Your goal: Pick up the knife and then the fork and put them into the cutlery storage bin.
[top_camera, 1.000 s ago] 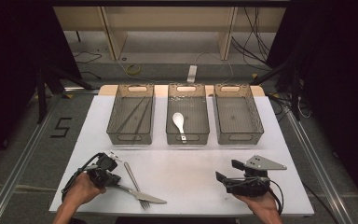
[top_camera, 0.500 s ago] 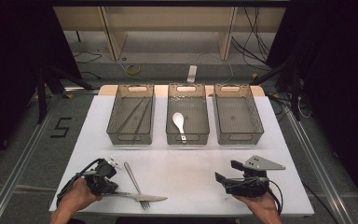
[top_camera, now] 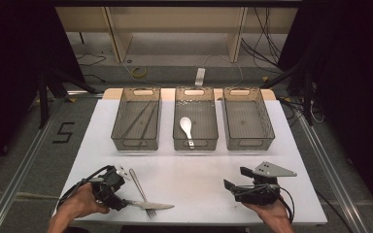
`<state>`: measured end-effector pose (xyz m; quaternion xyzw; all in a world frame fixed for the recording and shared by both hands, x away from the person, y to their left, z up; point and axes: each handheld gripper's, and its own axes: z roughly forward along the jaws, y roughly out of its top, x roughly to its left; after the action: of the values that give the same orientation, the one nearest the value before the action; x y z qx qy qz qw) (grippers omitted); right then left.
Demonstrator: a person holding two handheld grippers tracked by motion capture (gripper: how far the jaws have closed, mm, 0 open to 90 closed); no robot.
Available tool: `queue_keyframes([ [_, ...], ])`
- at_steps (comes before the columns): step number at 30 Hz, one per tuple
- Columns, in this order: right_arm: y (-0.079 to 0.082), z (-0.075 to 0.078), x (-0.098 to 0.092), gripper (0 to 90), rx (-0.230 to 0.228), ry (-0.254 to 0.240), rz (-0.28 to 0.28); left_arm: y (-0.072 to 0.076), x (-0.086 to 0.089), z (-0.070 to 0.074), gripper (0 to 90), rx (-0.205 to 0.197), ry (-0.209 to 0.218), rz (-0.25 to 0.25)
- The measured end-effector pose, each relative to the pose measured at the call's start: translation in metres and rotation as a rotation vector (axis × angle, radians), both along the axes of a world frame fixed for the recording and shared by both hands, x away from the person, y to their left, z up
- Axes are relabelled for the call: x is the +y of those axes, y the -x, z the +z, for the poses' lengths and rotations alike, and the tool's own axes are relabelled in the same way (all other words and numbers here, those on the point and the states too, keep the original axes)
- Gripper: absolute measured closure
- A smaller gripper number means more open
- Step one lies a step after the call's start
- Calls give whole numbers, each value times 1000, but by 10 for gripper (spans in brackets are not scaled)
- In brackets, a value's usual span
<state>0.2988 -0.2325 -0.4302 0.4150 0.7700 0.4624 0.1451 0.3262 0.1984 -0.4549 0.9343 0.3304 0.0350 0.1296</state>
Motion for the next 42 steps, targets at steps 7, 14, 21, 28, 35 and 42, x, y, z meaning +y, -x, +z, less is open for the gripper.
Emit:
queue_keyframes([
  [7,0,0,0,236,-1,0,2,0,-4,-5,299,24,-19,-41],
  [14,0,0,0,236,0,2,1,1,-6,-10,420,13,-53,-90],
  [21,0,0,1,236,1,2,2,1,-8,-9,508,17,-44,-101],
  [28,0,0,0,238,3,-2,-2,2,-11,-9,575,16,-52,-119],
  [35,0,0,1,239,1,-3,2,3,-11,-9,635,14,-45,-151],
  [42,0,0,1,241,4,-3,4,3,-12,-8,678,23,-46,-166],
])
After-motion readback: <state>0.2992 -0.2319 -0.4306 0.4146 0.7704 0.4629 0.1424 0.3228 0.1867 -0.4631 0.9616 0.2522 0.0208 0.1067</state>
